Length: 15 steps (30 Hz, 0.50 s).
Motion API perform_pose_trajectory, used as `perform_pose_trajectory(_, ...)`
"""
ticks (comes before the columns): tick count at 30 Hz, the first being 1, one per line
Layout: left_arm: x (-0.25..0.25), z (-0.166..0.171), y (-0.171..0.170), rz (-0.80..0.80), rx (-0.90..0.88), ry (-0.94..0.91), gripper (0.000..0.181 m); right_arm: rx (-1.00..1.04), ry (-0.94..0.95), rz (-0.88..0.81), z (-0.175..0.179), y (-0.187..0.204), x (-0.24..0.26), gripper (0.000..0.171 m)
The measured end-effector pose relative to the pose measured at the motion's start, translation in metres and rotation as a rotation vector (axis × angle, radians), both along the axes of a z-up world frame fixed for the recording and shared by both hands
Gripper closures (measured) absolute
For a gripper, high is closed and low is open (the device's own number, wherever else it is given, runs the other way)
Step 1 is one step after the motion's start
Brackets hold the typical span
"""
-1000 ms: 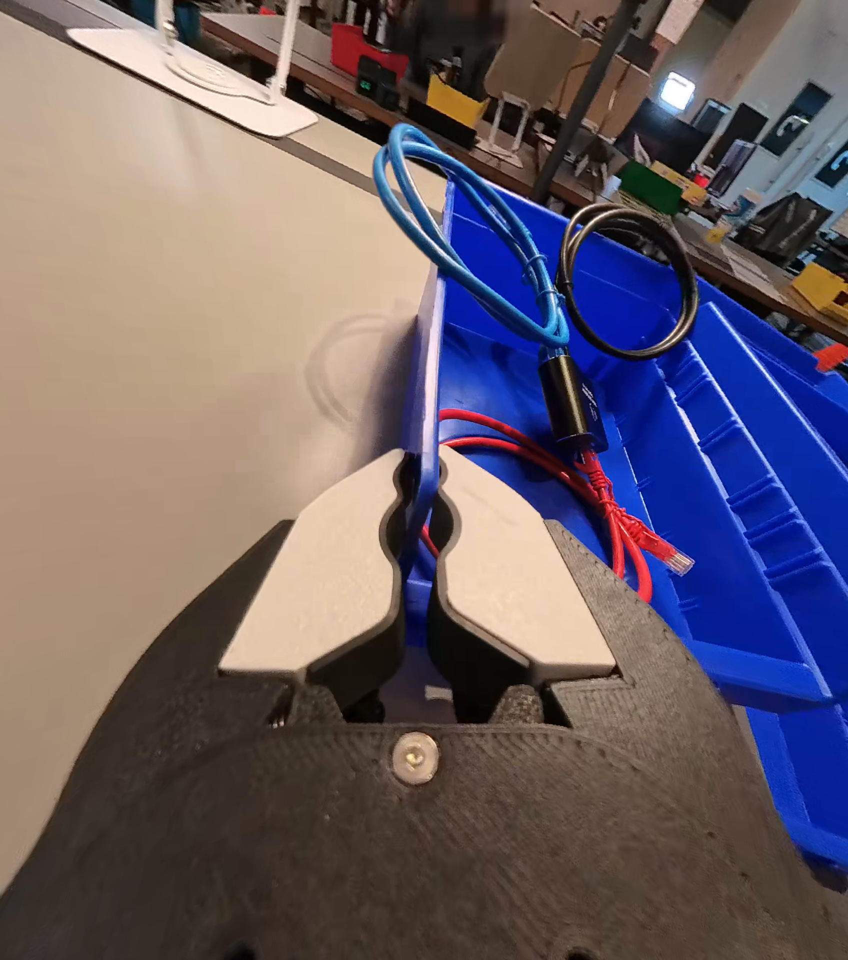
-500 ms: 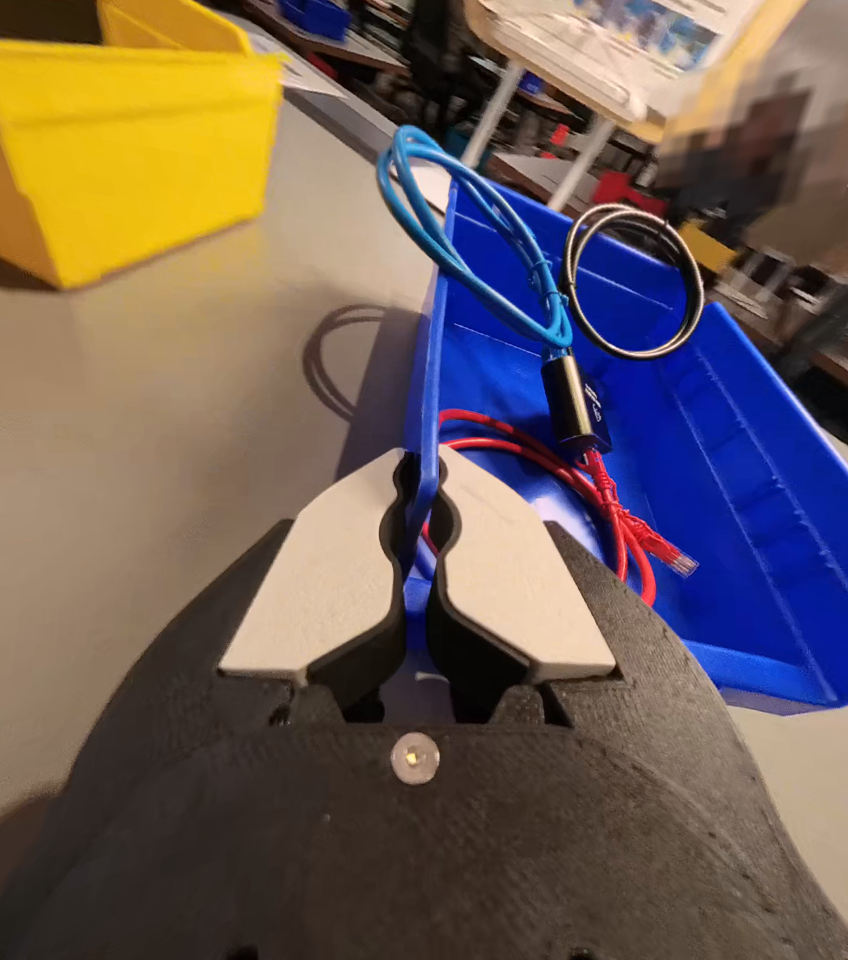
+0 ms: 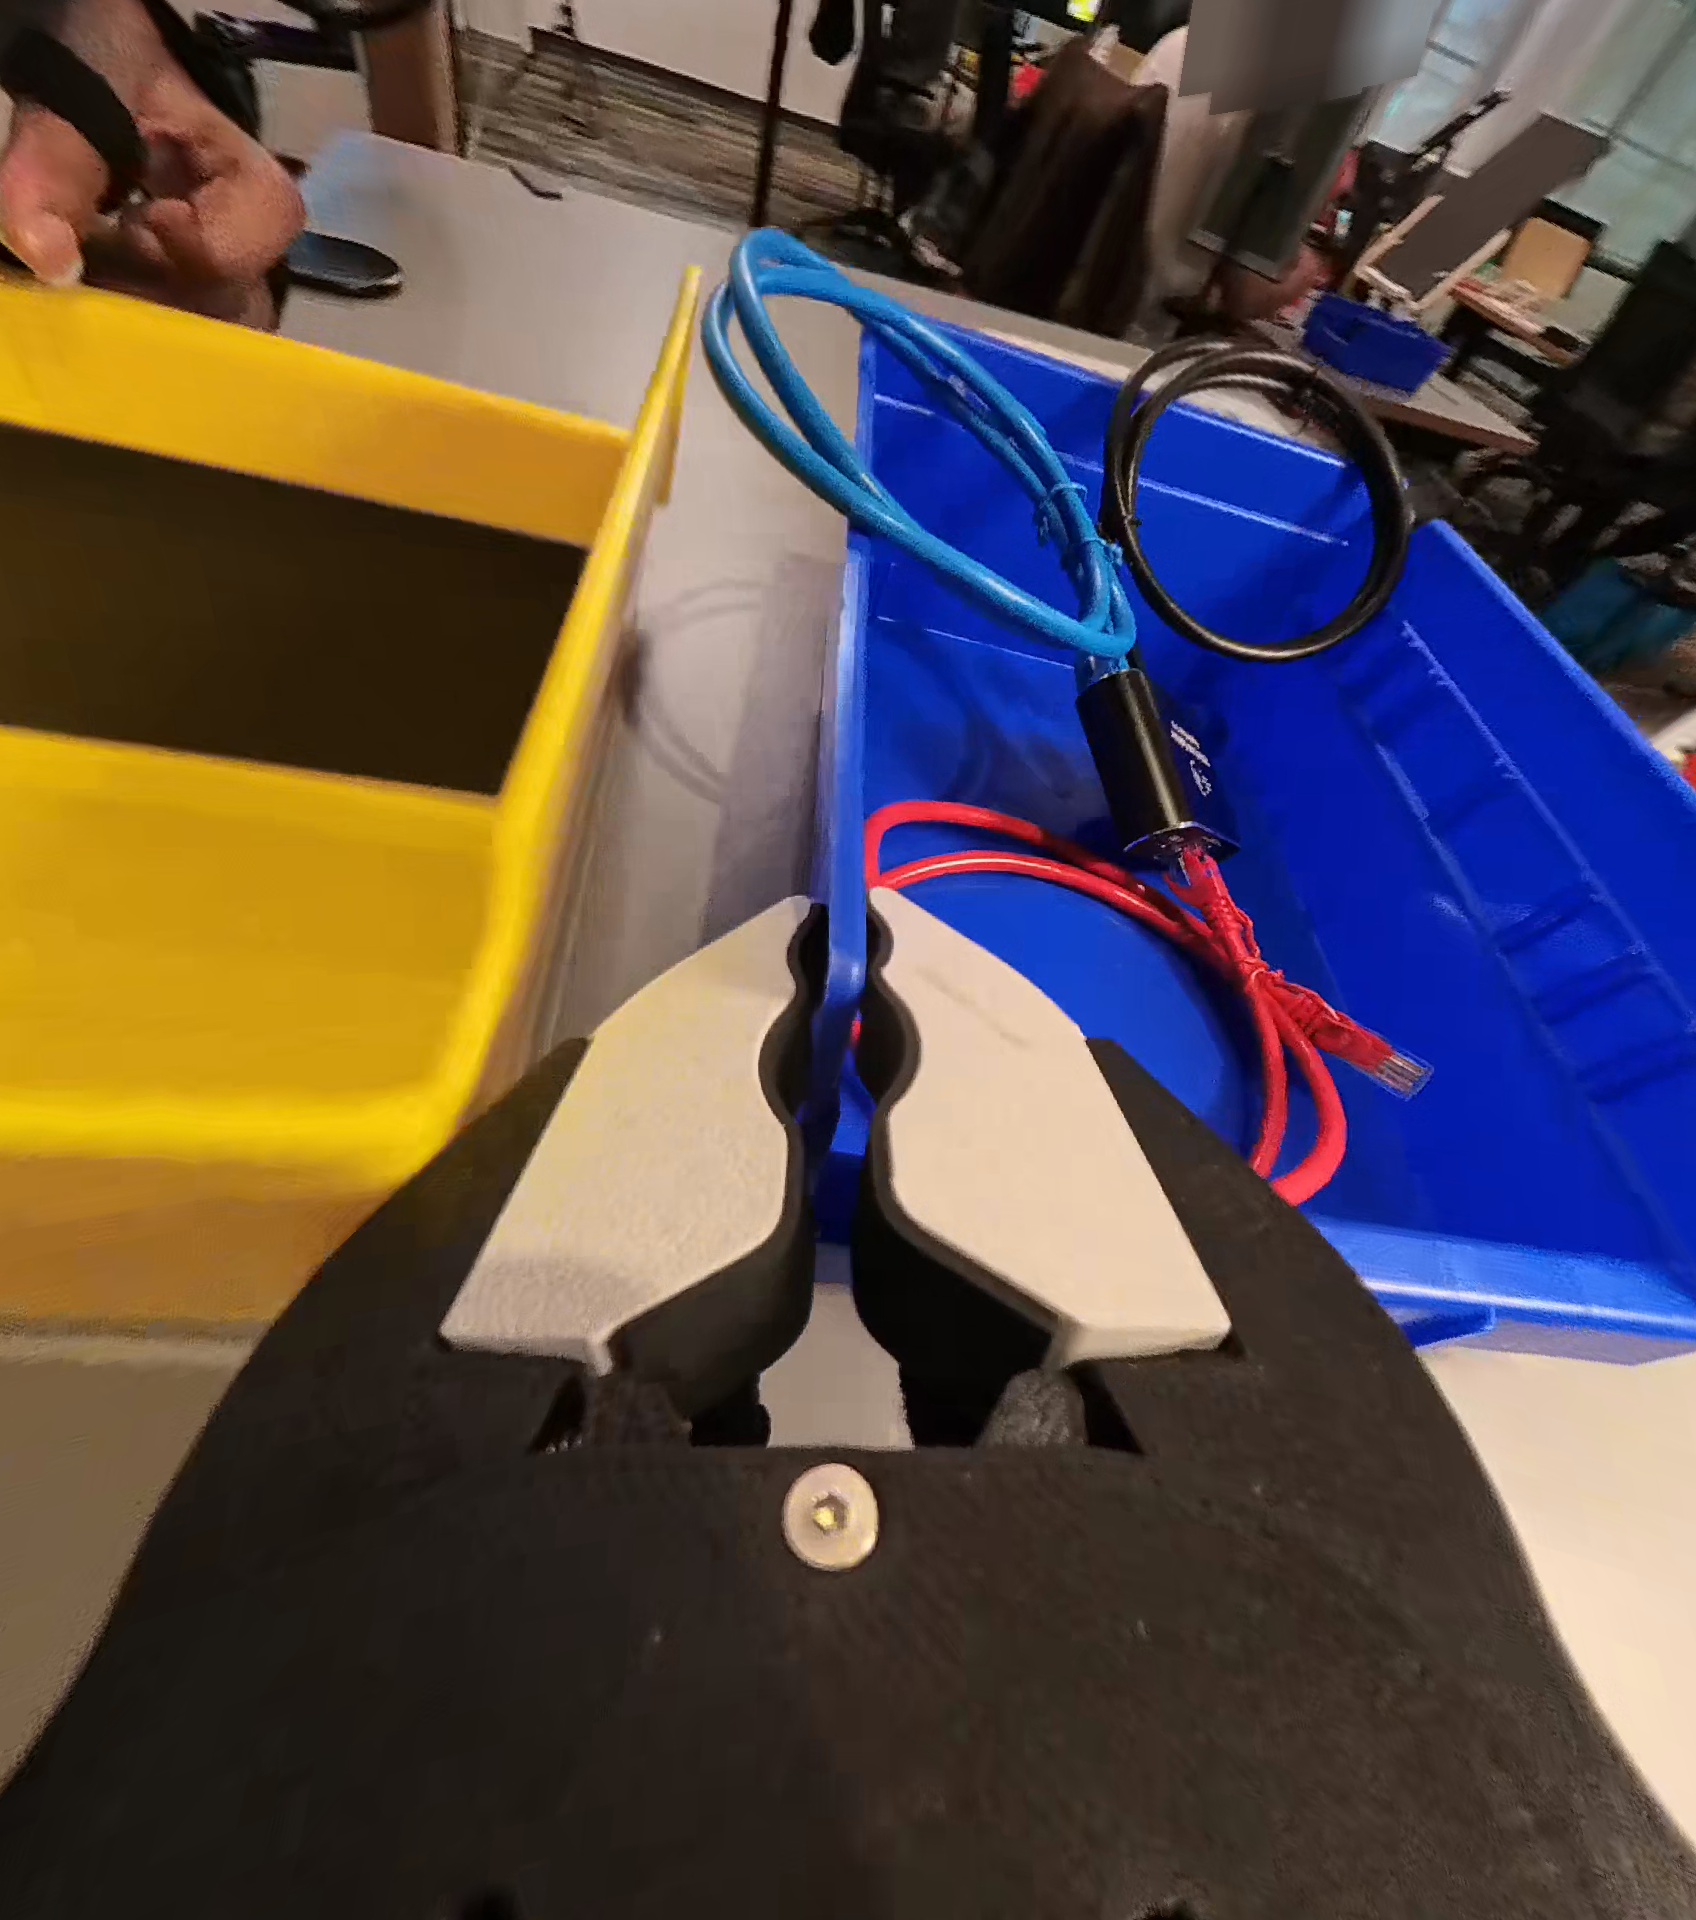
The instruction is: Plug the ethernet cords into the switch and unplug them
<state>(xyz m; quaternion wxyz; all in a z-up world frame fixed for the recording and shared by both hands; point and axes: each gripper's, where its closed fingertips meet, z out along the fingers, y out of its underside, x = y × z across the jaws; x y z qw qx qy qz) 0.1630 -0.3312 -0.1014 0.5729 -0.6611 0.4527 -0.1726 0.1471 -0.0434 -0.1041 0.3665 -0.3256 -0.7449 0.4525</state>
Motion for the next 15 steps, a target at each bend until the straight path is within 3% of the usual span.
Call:
perform_pose_trajectory(10,0.014,0.002,0.016,0.014,0.026,-0.038,0.175,-0.056,0.031,0.031,0.004,-0.007,-0.036,0.164)
perform_pose_trajectory(15,0.018,0.001,0.020,0.028,0.032,-0.031,0.174,-0.098,0.148,-0.079,0.026,0.022,-0.015,0.142)
